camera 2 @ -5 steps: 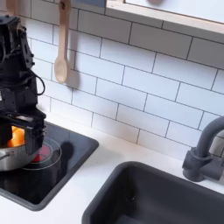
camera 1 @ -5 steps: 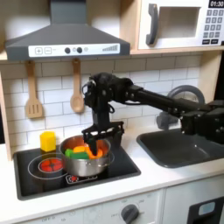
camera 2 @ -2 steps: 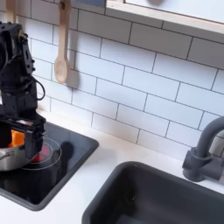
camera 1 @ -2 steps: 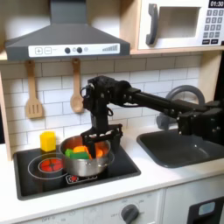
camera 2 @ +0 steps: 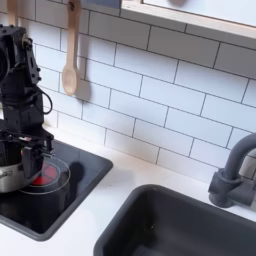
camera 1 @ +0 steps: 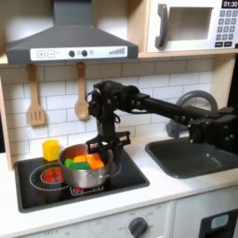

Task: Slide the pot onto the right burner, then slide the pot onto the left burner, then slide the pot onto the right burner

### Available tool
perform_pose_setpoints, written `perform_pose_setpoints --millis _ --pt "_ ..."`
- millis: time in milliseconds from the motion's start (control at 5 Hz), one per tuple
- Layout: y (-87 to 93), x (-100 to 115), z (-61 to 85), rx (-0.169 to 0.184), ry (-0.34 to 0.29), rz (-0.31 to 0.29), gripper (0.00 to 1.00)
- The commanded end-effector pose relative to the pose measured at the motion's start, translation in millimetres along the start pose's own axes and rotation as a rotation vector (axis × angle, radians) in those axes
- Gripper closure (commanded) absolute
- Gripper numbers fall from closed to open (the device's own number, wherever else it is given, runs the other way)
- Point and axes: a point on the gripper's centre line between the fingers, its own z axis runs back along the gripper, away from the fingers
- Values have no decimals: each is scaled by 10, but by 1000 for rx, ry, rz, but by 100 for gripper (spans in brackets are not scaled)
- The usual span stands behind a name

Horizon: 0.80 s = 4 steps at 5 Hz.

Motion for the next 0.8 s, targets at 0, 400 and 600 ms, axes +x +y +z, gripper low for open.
perform_pose_setpoints --millis 0,400,600 --pt "6 18 -4 -8 -7 10 100" --pt "9 22 10 -4 -7 16 100" --pt "-7 21 15 -11 -8 6 100"
